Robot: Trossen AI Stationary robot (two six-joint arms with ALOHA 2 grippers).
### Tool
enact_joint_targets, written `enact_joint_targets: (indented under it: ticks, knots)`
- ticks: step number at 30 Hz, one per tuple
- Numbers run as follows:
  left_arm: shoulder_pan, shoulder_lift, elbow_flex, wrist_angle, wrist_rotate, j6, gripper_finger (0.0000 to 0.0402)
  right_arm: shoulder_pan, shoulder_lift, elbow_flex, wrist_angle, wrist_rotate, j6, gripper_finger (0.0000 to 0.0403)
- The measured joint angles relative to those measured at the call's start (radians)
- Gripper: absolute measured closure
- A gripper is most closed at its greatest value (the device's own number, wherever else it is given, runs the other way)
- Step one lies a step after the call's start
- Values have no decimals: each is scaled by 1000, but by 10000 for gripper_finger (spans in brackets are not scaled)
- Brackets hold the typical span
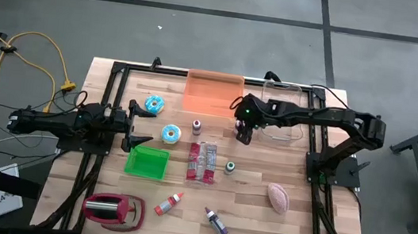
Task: Pick & Place Food Item
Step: Put the pink food coloring bottle into the transparent bin
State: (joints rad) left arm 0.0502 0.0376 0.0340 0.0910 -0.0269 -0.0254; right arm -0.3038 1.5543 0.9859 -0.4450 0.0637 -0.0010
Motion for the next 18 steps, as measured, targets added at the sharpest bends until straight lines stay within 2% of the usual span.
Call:
enact_joint_targets:
  ticks: [5, 18]
  knots:
    - [0, 0, 0, 0, 0, 0, 3, 0, 0, 0, -6, 13, -1, 210]
    - [0, 0, 0, 0, 0, 0, 3, 0, 0, 0, -11, 10, -2, 290]
